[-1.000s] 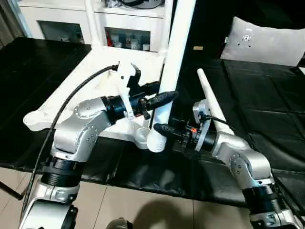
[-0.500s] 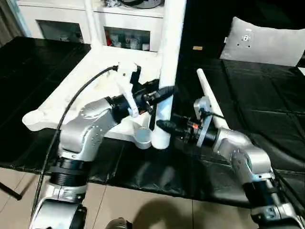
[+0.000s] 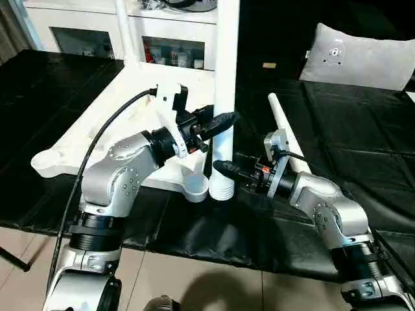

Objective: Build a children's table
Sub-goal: Pick table leg

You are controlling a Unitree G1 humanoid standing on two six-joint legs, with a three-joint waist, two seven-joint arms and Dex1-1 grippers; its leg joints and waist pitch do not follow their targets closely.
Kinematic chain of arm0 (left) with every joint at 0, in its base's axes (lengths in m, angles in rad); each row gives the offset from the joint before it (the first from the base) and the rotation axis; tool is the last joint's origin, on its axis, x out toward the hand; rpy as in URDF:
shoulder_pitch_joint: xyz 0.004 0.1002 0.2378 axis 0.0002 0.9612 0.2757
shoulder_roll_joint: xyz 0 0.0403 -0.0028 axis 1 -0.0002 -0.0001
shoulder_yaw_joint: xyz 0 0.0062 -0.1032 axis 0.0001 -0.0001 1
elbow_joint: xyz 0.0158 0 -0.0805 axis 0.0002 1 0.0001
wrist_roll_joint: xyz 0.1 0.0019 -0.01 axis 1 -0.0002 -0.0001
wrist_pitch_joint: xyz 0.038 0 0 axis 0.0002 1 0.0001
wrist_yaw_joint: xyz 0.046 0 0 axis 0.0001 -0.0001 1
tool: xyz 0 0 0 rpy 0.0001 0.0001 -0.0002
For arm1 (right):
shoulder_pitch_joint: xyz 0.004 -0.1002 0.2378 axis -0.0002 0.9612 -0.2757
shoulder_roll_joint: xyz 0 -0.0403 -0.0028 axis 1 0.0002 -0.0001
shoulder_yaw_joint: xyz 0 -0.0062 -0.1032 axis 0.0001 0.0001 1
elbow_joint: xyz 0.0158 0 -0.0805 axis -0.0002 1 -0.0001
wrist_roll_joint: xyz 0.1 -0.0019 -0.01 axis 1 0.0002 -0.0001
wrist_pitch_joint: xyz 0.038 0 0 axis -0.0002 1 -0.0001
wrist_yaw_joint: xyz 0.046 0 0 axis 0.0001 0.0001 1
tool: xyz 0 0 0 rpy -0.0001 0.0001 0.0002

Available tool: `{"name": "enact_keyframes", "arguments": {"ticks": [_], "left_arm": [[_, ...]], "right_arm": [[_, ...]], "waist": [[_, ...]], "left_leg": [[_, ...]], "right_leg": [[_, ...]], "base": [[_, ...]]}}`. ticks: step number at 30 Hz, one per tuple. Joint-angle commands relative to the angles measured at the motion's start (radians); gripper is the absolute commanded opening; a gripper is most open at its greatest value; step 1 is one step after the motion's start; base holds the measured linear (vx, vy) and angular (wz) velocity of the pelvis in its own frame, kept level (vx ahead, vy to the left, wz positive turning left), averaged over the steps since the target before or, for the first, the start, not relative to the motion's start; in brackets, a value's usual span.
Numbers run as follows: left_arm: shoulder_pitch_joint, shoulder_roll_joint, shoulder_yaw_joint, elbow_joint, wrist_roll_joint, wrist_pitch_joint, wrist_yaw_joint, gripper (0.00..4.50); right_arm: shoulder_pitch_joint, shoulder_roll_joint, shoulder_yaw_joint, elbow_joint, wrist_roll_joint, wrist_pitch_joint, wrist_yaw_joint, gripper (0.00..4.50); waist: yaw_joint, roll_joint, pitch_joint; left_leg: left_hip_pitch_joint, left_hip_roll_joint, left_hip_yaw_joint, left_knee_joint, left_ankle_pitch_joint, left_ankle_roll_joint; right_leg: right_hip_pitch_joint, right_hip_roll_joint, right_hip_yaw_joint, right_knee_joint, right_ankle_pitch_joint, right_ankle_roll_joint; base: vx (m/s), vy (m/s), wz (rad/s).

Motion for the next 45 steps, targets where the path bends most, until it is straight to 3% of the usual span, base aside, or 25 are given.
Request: {"name": "enact_keyframes", "arguments": {"ticks": [1,6,12,20,32,45], "left_arm": [[-0.002,-0.006,-0.018,0.017,0.012,0.02,0.011,1.82],[-0.003,-0.012,-0.013,0.025,0.014,0.016,0.02,1.82],[-0.002,-0.014,-0.008,0.029,0.013,0.013,0.023,1.8],[-0.003,-0.022,-0.005,0.033,0.008,0.013,0.028,1.79],[-0.016,-0.026,0.014,0.046,0.004,0.011,0.032,1.79],[-0.016,-0.032,0.0,0.039,0.019,0.002,0.035,1.79]], "right_arm": [[-0.035,0.001,-0.059,-0.006,-0.004,-0.04,-0.051,1.82],[-0.041,-0.002,-0.058,0.009,-0.028,-0.056,-0.087,1.82],[-0.04,-0.003,-0.056,0.01,-0.046,-0.066,-0.107,1.82],[-0.05,-0.001,-0.063,0.016,-0.045,-0.056,-0.112,1.82],[-0.052,0.001,-0.065,0.006,-0.039,-0.048,-0.119,1.82],[-0.038,-0.006,-0.063,-0.001,-0.042,-0.044,-0.129,1.82]], "waist": [[-0.001,-0.001,-0.07],[-0.001,-0.001,-0.068],[-0.002,0.0,-0.07],[-0.003,-0.004,-0.069],[-0.002,0.001,-0.07],[-0.002,-0.001,-0.069]], "left_leg": [[0.032,0.058,-0.022,-0.065,-0.152,0.001],[0.033,0.059,-0.022,-0.066,-0.163,-0.005],[0.032,0.058,-0.022,-0.065,-0.149,-0.001],[0.032,0.058,-0.021,-0.066,-0.157,0.002],[0.032,0.058,-0.022,-0.065,-0.151,0.002],[0.033,0.059,-0.022,-0.066,-0.154,0.002]], "right_leg": [[0.032,-0.085,0.041,-0.077,0.035,-0.228],[0.03,-0.085,0.042,-0.079,0.006,-0.224],[0.032,-0.085,0.042,-0.076,0.033,-0.224],[0.031,-0.085,0.042,-0.079,0.024,-0.226],[0.031,-0.085,0.042,-0.077,0.032,-0.225],[0.031,-0.085,0.042,-0.078,0.03,-0.224]], "base": [[0.0,0.0,0.0],[0.0,0.0,0.0],[0.0,0.0,0.0],[0.0,0.0,0.0],[0.0,0.0,0.0],[0.0,0.0,0.0]]}}
